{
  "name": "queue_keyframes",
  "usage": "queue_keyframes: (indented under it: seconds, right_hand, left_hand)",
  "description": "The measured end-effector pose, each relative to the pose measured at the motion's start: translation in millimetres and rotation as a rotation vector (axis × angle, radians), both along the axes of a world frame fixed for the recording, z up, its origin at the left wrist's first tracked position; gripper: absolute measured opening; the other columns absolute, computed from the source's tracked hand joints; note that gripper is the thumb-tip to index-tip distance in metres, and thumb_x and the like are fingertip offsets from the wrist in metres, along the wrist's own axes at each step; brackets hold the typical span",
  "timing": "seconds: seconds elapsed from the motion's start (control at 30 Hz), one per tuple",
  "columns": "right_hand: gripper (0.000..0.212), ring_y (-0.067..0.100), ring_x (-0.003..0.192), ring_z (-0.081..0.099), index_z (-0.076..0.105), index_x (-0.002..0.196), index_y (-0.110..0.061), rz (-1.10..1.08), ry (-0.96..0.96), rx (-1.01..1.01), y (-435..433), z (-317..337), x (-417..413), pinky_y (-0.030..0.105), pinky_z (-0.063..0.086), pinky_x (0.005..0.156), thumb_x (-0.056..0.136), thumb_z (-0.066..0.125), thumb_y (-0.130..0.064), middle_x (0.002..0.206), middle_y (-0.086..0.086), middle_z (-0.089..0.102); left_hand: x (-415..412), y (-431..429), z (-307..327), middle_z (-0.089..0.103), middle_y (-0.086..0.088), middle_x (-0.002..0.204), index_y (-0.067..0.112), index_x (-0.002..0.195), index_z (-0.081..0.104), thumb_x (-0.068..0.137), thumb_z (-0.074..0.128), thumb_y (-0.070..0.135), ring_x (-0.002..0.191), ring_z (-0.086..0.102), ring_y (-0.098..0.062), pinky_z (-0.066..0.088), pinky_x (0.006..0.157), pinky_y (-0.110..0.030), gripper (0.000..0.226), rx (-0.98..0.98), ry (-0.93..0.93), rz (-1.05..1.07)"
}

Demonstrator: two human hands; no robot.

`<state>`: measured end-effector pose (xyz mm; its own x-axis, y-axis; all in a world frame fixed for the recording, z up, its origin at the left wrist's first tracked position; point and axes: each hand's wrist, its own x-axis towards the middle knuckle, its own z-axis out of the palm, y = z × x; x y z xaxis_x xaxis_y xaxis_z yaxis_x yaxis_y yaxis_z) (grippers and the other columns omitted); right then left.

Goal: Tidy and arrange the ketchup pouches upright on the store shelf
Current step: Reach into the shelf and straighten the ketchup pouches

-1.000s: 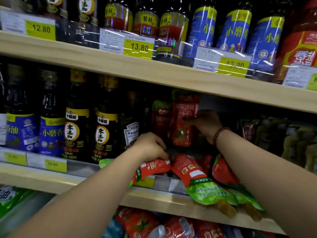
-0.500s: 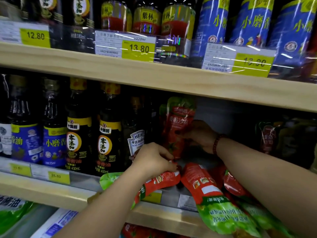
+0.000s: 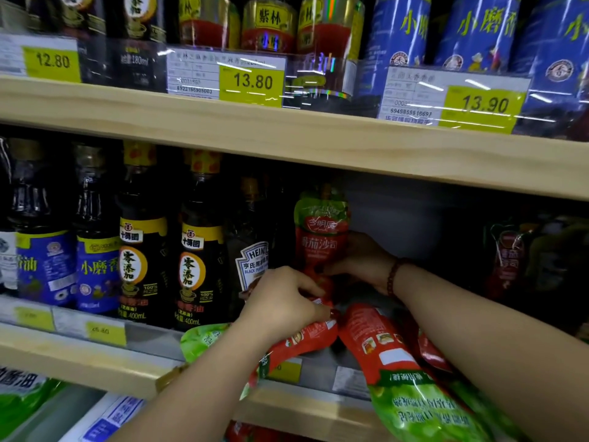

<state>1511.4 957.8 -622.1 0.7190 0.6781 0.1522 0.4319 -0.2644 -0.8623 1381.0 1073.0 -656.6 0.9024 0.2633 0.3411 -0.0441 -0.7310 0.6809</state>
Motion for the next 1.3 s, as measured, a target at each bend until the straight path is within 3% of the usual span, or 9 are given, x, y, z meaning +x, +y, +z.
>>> queue_keyframes:
  seconds: [0.13, 0.4, 0.57, 0.8, 0.93, 1.0, 1.1, 1.17, 1.3]
  right_hand:
    - [0.039, 0.010, 0.090, 0.065, 0.067, 0.092, -0.025, -0.013, -0.013, -0.012, -2.8, 0.7, -0.5, 0.025, 0.053, 0.076, 0.066, 0.077, 0.003, 0.095, -0.003, 0.070]
    - [0.038, 0.021, 0.094, 0.067, 0.070, 0.098, -0.014, -0.104, -0.020, 0.027, 2.3, -3.7, 2.6, 0.042, 0.054, 0.087, 0.064, 0.080, 0.000, 0.101, 0.009, 0.072]
    - [0.034, 0.018, 0.091, 0.068, 0.071, 0.088, -0.022, -0.119, -0.020, 0.037, 2.3, -4.6, 3.1, 0.041, 0.054, 0.087, 0.063, 0.081, -0.001, 0.097, 0.005, 0.073]
    - [0.037, 0.020, 0.095, 0.066, 0.071, 0.098, -0.014, -0.156, -0.053, -0.035, 2.0, 2.0, -5.1, 0.041, 0.052, 0.091, 0.063, 0.081, -0.004, 0.103, 0.009, 0.071]
    - [0.023, 0.020, 0.089, 0.067, 0.073, 0.084, -0.013, -0.207, -0.124, -0.076, -7.2, 19.1, -13.9, 0.036, 0.054, 0.086, 0.063, 0.082, -0.008, 0.097, 0.009, 0.073]
    - [0.019, 0.024, 0.089, 0.066, 0.073, 0.081, -0.007, -0.239, -0.130, -0.018, -16.9, 29.6, -21.7, 0.040, 0.053, 0.088, 0.064, 0.081, -0.008, 0.094, 0.013, 0.072]
    - [0.031, 0.029, 0.098, 0.065, 0.071, 0.095, -0.006, -0.246, -0.169, -0.029, -44.4, 38.9, -39.8, 0.041, 0.050, 0.093, 0.066, 0.080, -0.014, 0.103, 0.015, 0.071]
    - [0.039, 0.023, 0.096, 0.066, 0.069, 0.101, -0.006, -0.289, -0.178, 0.005, -73.1, 38.4, -53.9, 0.036, 0.051, 0.092, 0.065, 0.082, -0.014, 0.105, 0.013, 0.070]
    - [0.033, 0.014, 0.086, 0.068, 0.068, 0.098, -0.012, -0.325, -0.178, 0.051, -137.1, 35.9, -83.9, 0.028, 0.055, 0.084, 0.067, 0.080, -0.012, 0.093, 0.006, 0.071]
  left_hand:
    - [-0.5, -0.3, 0.1, 0.061, 0.019, 0.082, 0.028, 0.095, 0.074, 0.062, 0.078, 0.037, 0.070, 0.050, 0.009, 0.038, 0.063, -0.005, 0.035, -0.022, 0.009, -0.003]
    - [-1.5, 0.1, 0.4, 0.060, 0.021, 0.081, 0.030, 0.096, 0.073, 0.063, 0.078, 0.036, 0.072, 0.051, 0.010, 0.041, 0.065, -0.007, 0.035, -0.045, 0.013, 0.001]
    - [-0.7, 0.4, 0.8, 0.058, 0.024, 0.077, 0.030, 0.096, 0.073, 0.063, 0.079, 0.037, 0.071, 0.051, 0.010, 0.041, 0.065, -0.008, 0.034, -0.027, 0.027, 0.005]
    - [-0.8, -1.3, 3.6, 0.062, 0.018, 0.088, 0.030, 0.096, 0.073, 0.062, 0.078, 0.037, 0.074, 0.053, 0.004, 0.040, 0.062, -0.008, 0.035, -0.005, 0.062, 0.024]
    - [-0.9, 0.5, 3.4, 0.062, 0.016, 0.088, 0.029, 0.097, 0.073, 0.063, 0.078, 0.037, 0.078, 0.053, 0.002, 0.036, 0.060, -0.007, 0.035, 0.014, 0.062, 0.037]
    - [-1.0, 2.3, 4.5, 0.064, 0.015, 0.089, 0.028, 0.096, 0.073, 0.064, 0.078, 0.037, 0.081, 0.055, 0.000, 0.035, 0.060, -0.007, 0.034, 0.042, 0.071, 0.045]
    - [-2.5, 1.6, 6.5, 0.066, 0.012, 0.094, 0.028, 0.096, 0.073, 0.067, 0.076, 0.035, 0.087, 0.057, -0.004, 0.039, 0.067, -0.016, 0.031, 0.084, 0.094, 0.050]
    - [-3.6, -1.2, 8.8, 0.067, 0.010, 0.095, 0.027, 0.095, 0.074, 0.068, 0.076, 0.032, 0.088, 0.058, -0.006, 0.039, 0.072, -0.021, 0.027, 0.102, 0.098, 0.056]
    - [-5.0, -11.4, 14.9, 0.069, 0.005, 0.094, 0.029, 0.087, 0.073, 0.068, 0.078, 0.025, 0.083, 0.059, -0.010, 0.040, 0.065, -0.023, 0.020, 0.071, 0.085, 0.056]
